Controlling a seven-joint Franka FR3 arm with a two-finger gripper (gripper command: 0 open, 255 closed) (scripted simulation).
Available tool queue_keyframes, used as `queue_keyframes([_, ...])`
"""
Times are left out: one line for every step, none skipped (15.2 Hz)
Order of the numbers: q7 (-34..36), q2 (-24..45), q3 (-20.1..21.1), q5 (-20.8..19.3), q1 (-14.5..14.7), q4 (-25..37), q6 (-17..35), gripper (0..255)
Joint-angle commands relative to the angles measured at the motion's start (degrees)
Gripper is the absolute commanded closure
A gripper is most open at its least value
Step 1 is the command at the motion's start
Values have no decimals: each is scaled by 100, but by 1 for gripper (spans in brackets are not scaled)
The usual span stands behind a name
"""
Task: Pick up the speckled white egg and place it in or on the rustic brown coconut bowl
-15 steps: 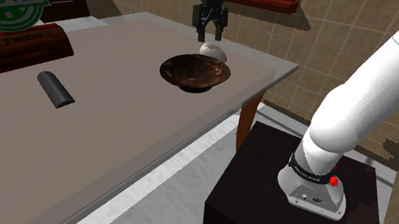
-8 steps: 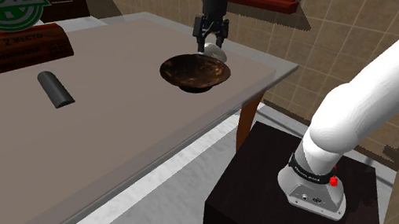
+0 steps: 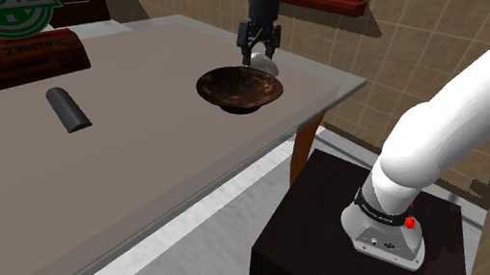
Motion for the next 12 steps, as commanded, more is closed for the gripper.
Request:
queue_keyframes([0,0,0,0,0,0,0,255])
queue_keyframes([0,0,0,0,0,0,0,255])
queue_keyframes([0,0,0,0,0,0,0,255])
queue_keyframes([0,0,0,0,0,0,0,255])
queue_keyframes([0,0,0,0,0,0,0,255])
queue_keyframes([0,0,0,0,0,1,-1,255])
queue_keyframes([1,0,0,0,0,0,0,255])
queue_keyframes([1,1,0,0,0,1,0,255])
queue_keyframes([-1,1,-1,0,0,0,0,255])
queue_keyframes([0,-1,0,0,1,-2,1,255])
queue_keyframes([15,-1,-2,-2,1,74,-74,255])
queue_keyframes([30,0,-4,-4,1,151,-149,255])
